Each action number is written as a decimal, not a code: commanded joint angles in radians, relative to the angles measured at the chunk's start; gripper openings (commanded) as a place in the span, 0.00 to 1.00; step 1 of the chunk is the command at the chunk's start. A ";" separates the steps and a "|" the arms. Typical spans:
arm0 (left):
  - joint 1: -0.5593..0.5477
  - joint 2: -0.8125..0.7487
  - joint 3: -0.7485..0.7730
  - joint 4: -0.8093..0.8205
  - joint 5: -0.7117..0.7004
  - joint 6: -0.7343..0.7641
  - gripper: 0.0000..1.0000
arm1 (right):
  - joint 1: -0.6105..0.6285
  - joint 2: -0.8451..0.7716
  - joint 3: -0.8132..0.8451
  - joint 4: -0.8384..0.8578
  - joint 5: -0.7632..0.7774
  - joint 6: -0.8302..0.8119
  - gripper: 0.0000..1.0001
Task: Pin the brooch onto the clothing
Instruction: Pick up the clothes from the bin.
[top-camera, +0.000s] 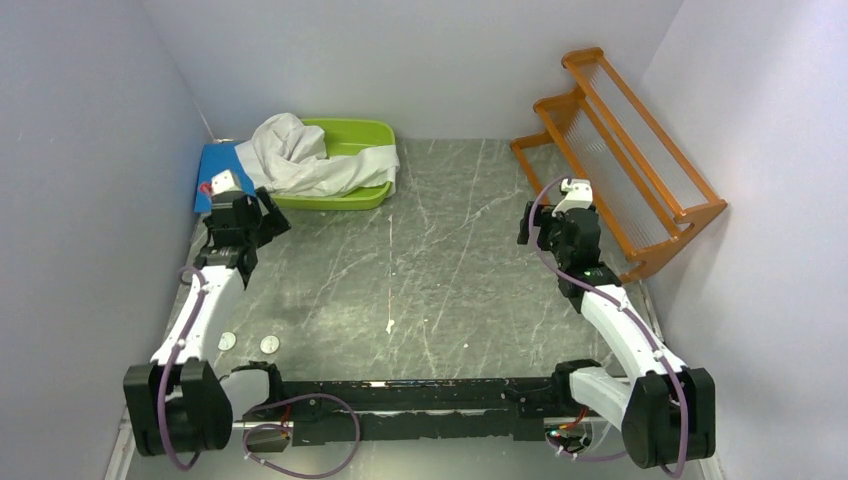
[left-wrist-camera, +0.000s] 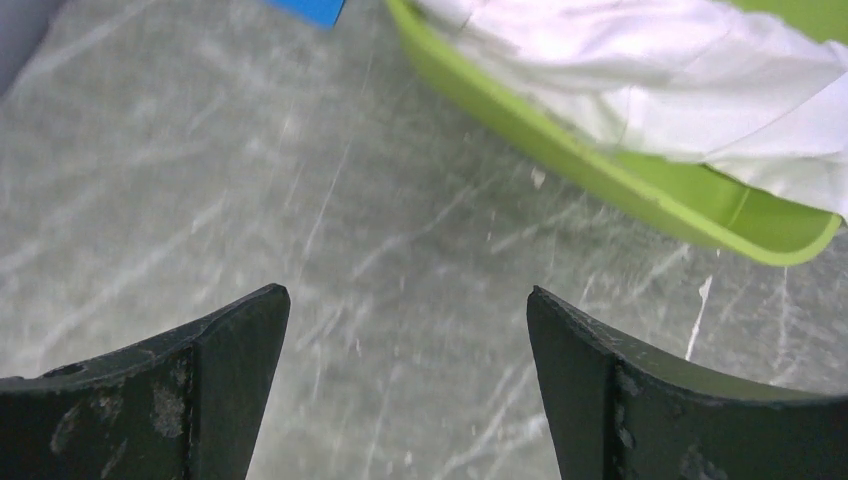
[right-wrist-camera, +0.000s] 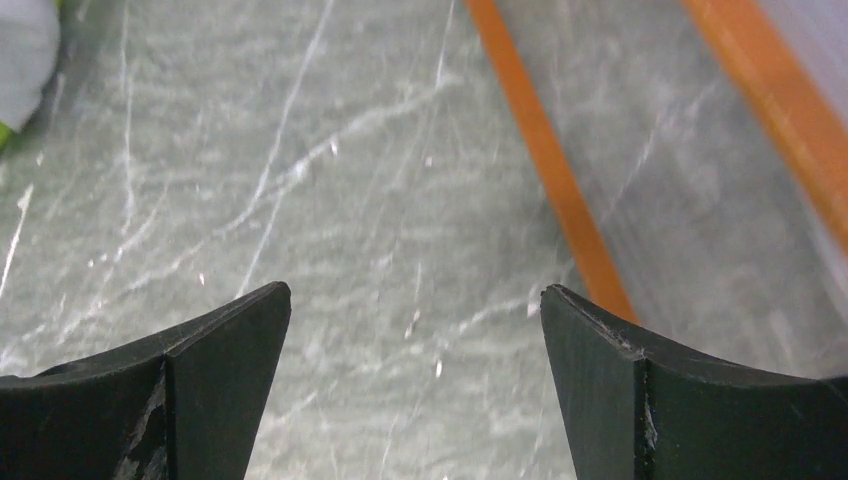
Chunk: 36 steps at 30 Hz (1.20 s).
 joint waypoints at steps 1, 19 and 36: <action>0.004 -0.095 0.053 -0.369 -0.070 -0.262 0.94 | -0.001 -0.011 0.072 -0.227 0.012 0.116 1.00; 0.004 0.040 0.159 -0.395 0.290 -0.158 0.95 | -0.006 -0.151 0.084 -0.306 -0.026 0.144 1.00; 0.000 0.607 0.825 -0.460 0.464 -0.104 0.78 | -0.008 -0.188 0.048 -0.492 0.163 0.379 1.00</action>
